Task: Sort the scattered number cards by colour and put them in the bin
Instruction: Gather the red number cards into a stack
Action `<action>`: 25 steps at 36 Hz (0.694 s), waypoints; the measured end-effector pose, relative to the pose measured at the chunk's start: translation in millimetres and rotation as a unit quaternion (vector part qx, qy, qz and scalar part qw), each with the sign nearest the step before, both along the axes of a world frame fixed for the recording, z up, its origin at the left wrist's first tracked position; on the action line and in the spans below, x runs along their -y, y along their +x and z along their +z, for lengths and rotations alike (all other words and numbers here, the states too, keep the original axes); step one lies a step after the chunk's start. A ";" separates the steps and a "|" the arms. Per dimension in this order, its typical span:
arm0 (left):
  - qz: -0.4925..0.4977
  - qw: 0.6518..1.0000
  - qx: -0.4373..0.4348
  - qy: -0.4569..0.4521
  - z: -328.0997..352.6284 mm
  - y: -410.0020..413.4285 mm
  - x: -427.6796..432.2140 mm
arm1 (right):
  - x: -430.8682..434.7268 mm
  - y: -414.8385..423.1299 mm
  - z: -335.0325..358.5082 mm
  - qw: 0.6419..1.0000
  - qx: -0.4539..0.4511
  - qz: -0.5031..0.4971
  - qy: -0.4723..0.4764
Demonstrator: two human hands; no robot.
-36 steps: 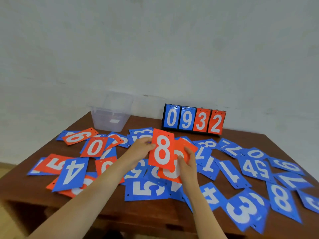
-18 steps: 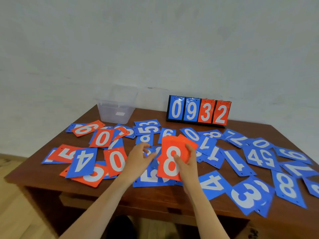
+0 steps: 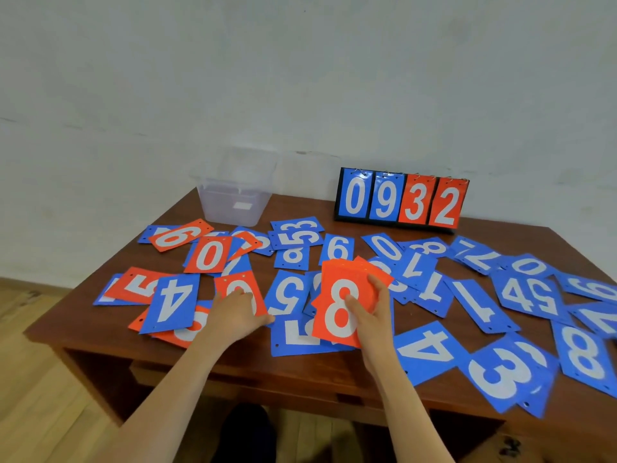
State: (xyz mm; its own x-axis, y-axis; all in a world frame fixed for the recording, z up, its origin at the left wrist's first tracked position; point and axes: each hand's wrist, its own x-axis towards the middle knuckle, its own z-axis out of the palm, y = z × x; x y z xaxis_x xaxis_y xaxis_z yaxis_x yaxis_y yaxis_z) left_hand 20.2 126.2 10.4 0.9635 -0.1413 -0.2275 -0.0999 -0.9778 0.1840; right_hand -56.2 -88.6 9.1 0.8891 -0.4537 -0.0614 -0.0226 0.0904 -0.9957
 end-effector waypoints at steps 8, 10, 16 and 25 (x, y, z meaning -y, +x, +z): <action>-0.006 0.991 0.094 -0.096 4.7 -9.9 -5.2 | -4.6 -0.9 -3.1 1.000 -0.015 0.000 -0.013; 0.003 0.984 0.128 -0.121 7.3 -13.6 -4.5 | -6.0 -0.8 -3.3 1.000 -0.021 0.001 -0.013; 0.031 0.879 0.309 -0.362 8.2 -19.1 -5.0 | -10.3 0.7 -3.3 1.000 -0.026 0.009 -0.006; 0.228 0.640 0.082 -0.729 34.0 -29.3 28.0 | -16.5 0.6 -0.9 1.000 -0.027 0.008 -0.011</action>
State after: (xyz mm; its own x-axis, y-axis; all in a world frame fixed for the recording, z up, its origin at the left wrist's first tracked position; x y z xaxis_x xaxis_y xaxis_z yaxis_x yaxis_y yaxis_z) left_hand -9.2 98.2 44.4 0.9740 0.2172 -0.0647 -0.0006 0.2880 0.9576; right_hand -55.6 -72.1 8.3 0.8916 -0.4415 -0.1006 -0.0783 0.0685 -0.9946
